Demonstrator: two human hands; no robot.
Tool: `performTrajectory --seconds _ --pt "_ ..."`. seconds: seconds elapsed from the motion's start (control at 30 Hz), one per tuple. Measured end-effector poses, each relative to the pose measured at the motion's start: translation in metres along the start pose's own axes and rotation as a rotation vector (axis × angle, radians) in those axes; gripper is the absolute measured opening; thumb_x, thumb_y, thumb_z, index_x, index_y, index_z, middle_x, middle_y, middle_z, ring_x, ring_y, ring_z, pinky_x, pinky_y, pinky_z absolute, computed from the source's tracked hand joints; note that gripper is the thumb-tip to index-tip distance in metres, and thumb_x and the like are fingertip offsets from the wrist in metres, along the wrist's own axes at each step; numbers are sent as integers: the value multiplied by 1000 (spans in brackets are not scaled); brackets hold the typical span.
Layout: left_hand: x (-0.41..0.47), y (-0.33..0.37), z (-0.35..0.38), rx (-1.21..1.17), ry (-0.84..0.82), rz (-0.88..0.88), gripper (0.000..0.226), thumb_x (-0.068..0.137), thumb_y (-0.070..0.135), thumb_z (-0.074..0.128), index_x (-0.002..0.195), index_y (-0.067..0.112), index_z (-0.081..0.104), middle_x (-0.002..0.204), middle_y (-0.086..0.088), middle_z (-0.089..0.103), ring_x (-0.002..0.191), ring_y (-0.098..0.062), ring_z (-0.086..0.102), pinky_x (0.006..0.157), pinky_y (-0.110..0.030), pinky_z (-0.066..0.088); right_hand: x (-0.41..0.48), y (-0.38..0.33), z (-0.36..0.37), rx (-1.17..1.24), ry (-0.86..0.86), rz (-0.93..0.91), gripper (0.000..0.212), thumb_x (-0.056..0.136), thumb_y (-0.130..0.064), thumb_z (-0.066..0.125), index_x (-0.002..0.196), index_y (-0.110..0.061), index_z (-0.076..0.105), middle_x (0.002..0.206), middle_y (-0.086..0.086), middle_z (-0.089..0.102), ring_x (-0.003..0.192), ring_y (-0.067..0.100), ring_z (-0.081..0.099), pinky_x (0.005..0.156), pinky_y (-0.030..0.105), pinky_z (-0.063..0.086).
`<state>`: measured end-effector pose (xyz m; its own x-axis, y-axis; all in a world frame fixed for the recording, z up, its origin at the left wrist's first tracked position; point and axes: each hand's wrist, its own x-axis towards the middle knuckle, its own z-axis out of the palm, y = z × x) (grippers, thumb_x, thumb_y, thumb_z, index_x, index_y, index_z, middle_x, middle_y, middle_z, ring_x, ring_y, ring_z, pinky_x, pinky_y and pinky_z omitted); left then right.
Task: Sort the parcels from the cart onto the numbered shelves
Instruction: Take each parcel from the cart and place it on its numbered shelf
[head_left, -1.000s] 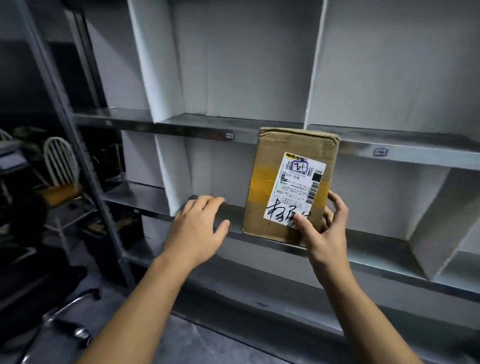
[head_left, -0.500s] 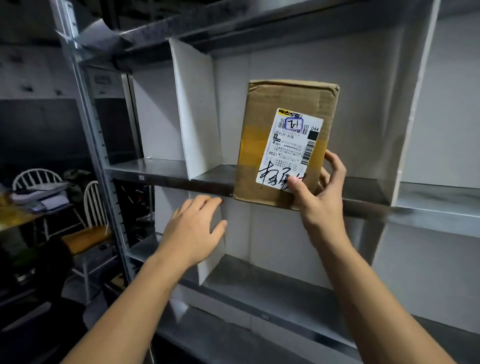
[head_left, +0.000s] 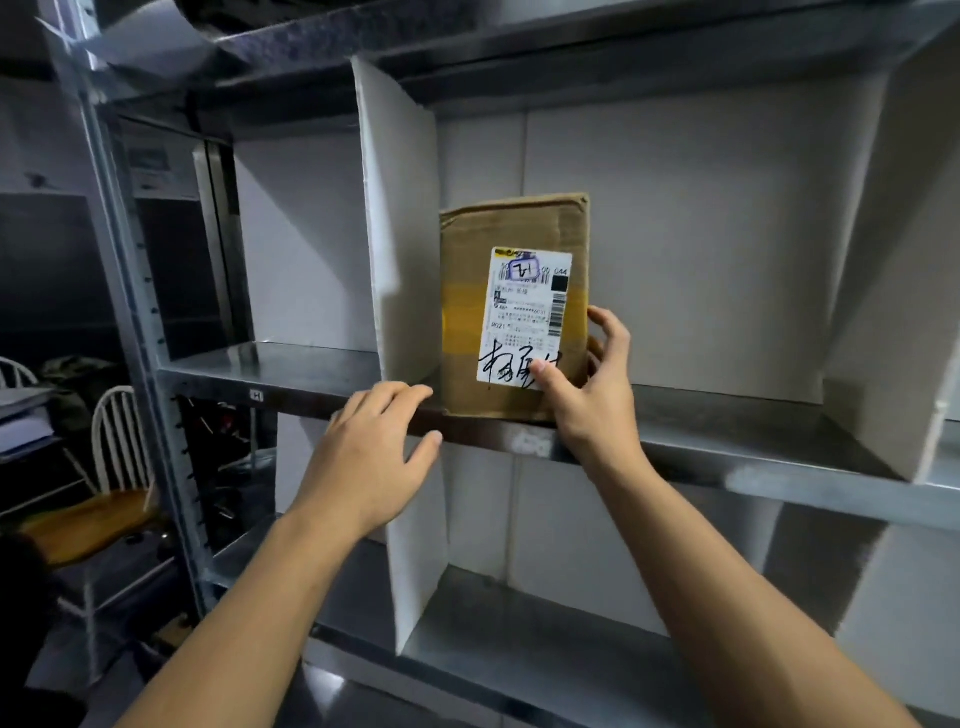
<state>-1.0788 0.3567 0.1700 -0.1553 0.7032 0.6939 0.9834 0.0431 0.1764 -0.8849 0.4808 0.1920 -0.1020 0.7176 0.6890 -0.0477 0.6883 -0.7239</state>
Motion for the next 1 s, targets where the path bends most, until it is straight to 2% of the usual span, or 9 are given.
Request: performTrajectory --seconds 0.07,0.13,0.2,0.27,0.33,0.4,0.63,0.77,1.0 --pt "9 -11 3 -18 -6 19 48 92 42 52 136 27 46 133 7 49 122 -16 43 102 -39 40 -3 4 13 -76 8 -18 74 86 -24 76 144 -32 30 140 -6 50 129 13 50 106 46 48" --pt "16 -23 6 -28 -21 62 48 92 42 52 137 26 46 133 6 49 122 -17 43 103 -38 38 -2 4 26 -132 8 -26 78 86 -26 78 144 -34 27 142 -5 49 130 12 49 107 44 47" --pt "23 -36 9 -46 -31 96 48 92 42 52 137 26 46 133 7 48 122 -17 43 103 -38 38 1 4 34 -197 -12 0 85 84 -29 80 146 -40 23 137 -13 50 124 6 49 106 37 47" --pt "27 -47 12 -73 -35 115 48 92 41 52 137 26 46 133 7 49 121 -17 43 102 -38 39 4 5 40 -247 -25 44 90 82 -31 81 146 -44 20 121 -24 50 113 1 51 100 32 49" --pt "31 -57 15 -99 -37 139 47 92 41 52 137 26 47 132 7 49 120 -17 44 101 -38 39 9 6 45 -269 -4 78 91 81 -31 82 146 -45 20 110 -32 50 107 0 53 97 33 51" --pt "34 -64 18 -127 -39 167 47 92 40 52 137 26 47 132 7 49 120 -16 44 102 -38 39 13 7 51 -286 13 96 91 81 -29 82 145 -45 21 106 -35 49 111 2 53 99 35 52" --pt "41 -83 26 -195 -62 234 49 92 43 48 139 28 44 135 11 47 122 -10 40 103 -33 37 28 12 70 -341 74 171 88 83 -28 81 145 -47 21 126 -12 56 121 13 56 103 46 52" --pt "40 -94 28 -212 -75 266 48 91 40 52 137 25 47 132 9 49 120 -12 43 103 -34 37 36 15 73 -359 100 228 86 85 -23 79 143 -47 21 127 -7 60 111 14 61 98 46 55" --pt "37 -103 27 -258 -93 307 48 91 40 51 137 26 46 131 9 49 119 -11 43 103 -33 36 40 16 76 -402 126 297 83 86 -23 78 144 -44 22 126 -3 64 113 20 63 93 40 56"
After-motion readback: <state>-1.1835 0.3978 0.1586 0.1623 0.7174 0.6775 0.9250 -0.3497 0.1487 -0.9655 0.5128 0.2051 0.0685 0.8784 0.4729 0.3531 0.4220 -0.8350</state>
